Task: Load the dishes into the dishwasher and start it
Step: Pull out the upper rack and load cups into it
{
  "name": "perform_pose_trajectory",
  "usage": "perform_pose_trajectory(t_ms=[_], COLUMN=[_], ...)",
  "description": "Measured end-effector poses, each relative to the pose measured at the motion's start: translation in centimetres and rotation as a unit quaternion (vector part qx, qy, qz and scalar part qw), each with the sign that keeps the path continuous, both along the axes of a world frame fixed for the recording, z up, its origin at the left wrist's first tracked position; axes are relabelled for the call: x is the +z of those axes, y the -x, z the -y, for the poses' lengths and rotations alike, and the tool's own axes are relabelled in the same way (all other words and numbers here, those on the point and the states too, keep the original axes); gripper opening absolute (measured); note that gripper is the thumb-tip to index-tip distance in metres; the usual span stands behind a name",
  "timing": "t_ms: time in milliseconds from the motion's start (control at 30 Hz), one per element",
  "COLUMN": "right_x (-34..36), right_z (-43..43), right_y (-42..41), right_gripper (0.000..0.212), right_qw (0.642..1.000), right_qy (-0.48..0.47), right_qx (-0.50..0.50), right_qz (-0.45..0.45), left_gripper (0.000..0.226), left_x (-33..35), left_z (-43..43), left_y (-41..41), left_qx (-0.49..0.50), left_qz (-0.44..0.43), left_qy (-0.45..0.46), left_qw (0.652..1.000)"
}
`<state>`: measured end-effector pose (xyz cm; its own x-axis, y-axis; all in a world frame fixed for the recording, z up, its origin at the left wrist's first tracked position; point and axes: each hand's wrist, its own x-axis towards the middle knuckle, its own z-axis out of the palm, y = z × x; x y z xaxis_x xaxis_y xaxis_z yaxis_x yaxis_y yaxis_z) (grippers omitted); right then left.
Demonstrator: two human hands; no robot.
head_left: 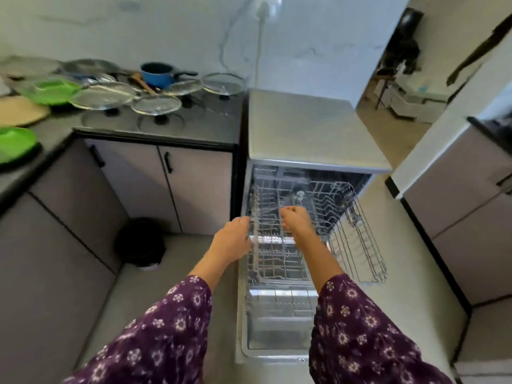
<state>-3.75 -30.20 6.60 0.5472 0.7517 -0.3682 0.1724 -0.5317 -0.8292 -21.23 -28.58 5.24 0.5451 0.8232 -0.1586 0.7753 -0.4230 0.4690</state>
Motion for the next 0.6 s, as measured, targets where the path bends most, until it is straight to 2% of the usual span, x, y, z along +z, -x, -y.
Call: perform_pose_trajectory(t_ms=[167,333,433,533,600], right_x=[4.5,7.2,7.5,8.9,9.6], right_z=[-7.0,-14.5,-19.5,-22.5,-24.4], right_y=[5.9,13.4,17.1,21.2,23.6], right_gripper=[0.015,0.014,0.021,0.006,0.008], right_qw=[0.994,0.987,0.982,0.977,0.975], right_qy=[-0.073,-0.100,-0.115,-0.131,-0.141], right_qx=[0.067,0.124,0.146,0.164,0.171], right_qz=[0.042,0.034,0.038,0.031,0.028], left_gripper=[0.058,0.057,0.053,0.052,0.052], left_x=[4.7,7.9,8.9,9.4,9.5], left_z=[-6.1,-12.6,-16.0,-19.0,-20.8], left_y=[7.9,17.0,22.4,27.1,29.8], left_qx=[0.067,0.124,0.150,0.171,0.192], left_qz=[-0.016,-0.008,-0.004,-0.007,-0.006], left_qy=[-0.043,-0.072,-0.085,-0.097,-0.099], left_qw=[0.997,0.990,0.985,0.981,0.976])
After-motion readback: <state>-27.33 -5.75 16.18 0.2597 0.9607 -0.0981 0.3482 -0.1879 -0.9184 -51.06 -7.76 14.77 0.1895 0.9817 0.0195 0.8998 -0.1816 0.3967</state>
